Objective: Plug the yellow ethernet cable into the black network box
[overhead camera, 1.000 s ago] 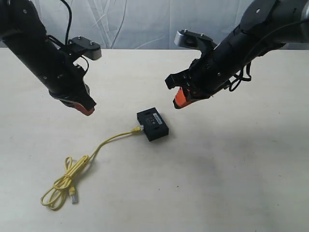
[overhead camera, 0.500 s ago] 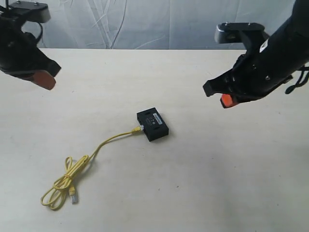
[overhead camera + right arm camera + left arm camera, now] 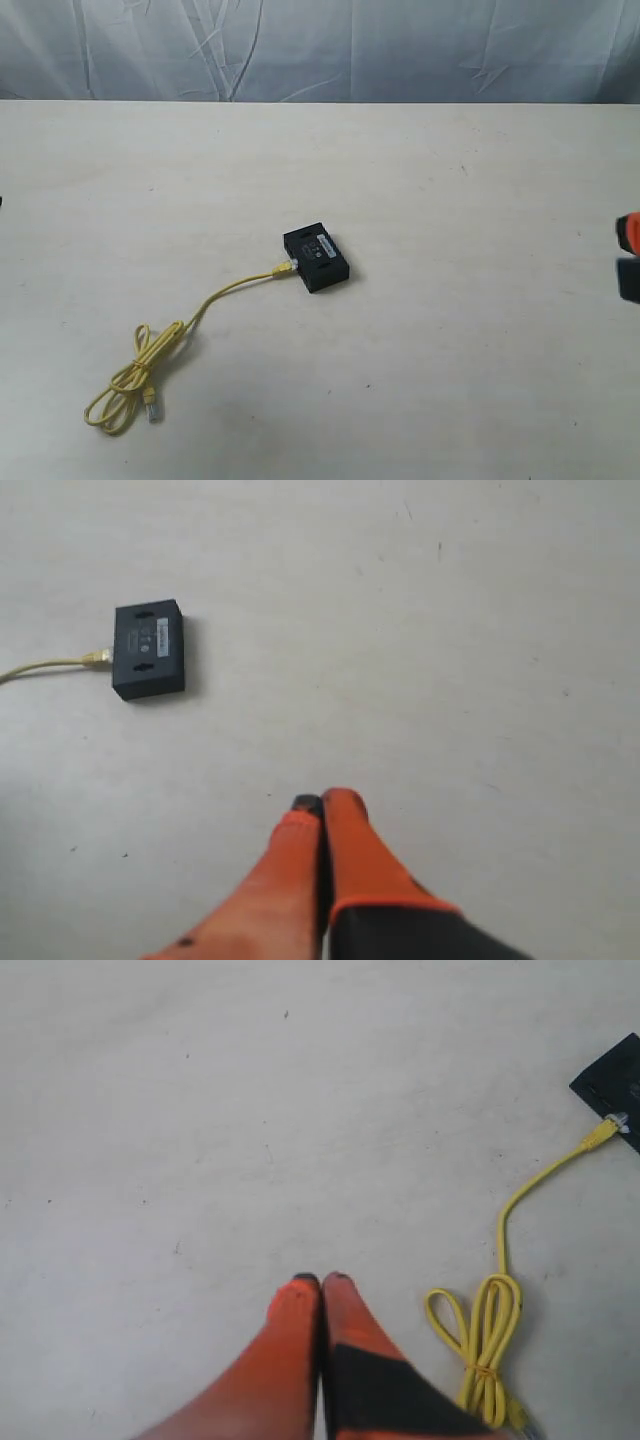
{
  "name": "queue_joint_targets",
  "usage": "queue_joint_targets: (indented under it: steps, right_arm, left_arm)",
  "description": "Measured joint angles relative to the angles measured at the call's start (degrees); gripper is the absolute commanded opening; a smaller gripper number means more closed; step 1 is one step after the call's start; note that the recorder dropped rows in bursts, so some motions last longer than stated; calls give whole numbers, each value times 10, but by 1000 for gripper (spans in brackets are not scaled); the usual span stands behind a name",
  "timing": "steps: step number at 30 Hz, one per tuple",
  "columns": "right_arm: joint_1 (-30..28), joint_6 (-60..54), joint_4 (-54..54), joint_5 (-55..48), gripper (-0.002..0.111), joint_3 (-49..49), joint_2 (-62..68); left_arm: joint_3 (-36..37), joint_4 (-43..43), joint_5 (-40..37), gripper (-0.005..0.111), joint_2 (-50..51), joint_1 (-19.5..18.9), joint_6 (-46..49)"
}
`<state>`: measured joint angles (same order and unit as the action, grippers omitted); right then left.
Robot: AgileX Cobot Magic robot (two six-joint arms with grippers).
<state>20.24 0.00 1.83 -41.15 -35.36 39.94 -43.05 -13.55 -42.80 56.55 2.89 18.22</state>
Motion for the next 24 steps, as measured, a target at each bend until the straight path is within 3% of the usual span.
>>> queue_joint_targets:
  steps: [7, 24]
  right_arm:
    - [0, 0, 1, 25, -1, 90, -207]
    - [-1, 0, 1, 19, -1, 91, -252]
  left_arm:
    - [29, -1, 11, 0, -78, 0, 0]
    - [30, -1, 12, 0, -80, 0, 0]
